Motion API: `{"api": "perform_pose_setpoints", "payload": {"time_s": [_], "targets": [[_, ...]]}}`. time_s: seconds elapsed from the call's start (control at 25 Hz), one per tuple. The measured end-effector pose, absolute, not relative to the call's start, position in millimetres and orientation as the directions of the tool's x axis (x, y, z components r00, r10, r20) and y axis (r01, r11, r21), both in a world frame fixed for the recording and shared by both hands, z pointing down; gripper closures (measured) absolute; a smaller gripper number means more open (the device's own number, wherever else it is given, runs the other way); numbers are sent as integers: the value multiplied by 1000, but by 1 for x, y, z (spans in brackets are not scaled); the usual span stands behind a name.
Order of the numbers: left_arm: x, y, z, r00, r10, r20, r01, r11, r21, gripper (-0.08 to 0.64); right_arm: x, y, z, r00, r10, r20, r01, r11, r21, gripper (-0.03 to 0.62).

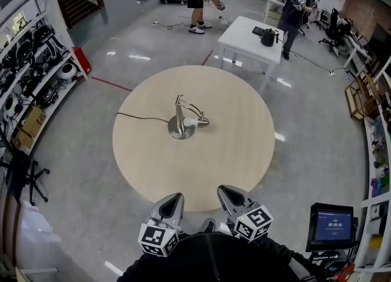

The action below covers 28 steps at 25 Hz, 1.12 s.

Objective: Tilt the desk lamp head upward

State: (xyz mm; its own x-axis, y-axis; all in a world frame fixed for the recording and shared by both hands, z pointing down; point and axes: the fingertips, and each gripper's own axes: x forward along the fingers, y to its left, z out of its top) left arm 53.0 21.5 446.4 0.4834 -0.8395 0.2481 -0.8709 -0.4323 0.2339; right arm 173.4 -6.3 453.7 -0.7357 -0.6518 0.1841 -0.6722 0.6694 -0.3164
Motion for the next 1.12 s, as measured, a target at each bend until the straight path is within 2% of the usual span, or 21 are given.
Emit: {"api": "perform_pose_setpoints", "payload": {"time_s": [0.4,0.84,1.12], "targets": [[60,-13,466,472,-839,271,-876,-413,247,554,182,-44,475,-734,-648,204,-673,654,-345,577],[17,-64,464,533,-804,263,-841,-469,271,554,140,-88,479,-682,-690,242,-722,584,-370,576],[-14,-101,476,579,-773,259,-807,-497,319,554,102,-118,488,-690,-675,260,-709,560,-427,575]]}}
